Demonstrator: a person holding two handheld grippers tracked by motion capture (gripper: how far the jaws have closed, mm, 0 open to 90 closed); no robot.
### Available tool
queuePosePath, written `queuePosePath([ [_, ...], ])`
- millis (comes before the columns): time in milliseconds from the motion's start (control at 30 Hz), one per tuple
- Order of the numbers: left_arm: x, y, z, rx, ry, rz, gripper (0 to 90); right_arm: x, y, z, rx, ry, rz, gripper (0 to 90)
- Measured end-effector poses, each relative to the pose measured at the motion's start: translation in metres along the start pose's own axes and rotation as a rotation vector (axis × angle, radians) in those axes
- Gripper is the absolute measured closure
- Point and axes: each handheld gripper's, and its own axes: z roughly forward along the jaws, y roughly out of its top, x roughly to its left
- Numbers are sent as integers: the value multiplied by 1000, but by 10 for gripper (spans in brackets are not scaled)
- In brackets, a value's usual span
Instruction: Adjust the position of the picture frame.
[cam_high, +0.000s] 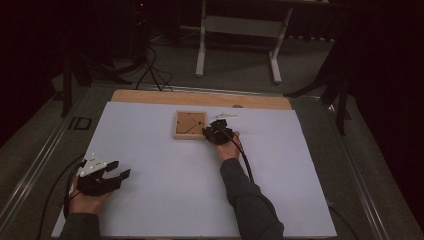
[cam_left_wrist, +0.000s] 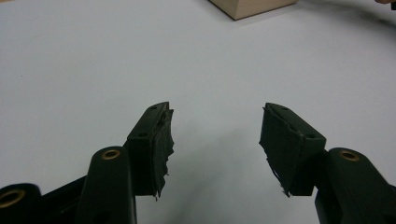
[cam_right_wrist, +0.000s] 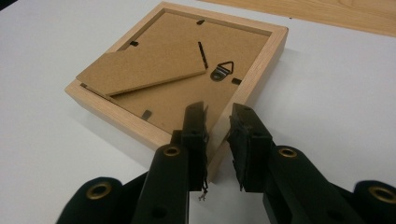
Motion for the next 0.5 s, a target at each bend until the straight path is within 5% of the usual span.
queuePosePath([
  [500, -1, 0, 1, 7, 1, 8, 432, 4, -10, -13, -8, -24, -35, 760],
])
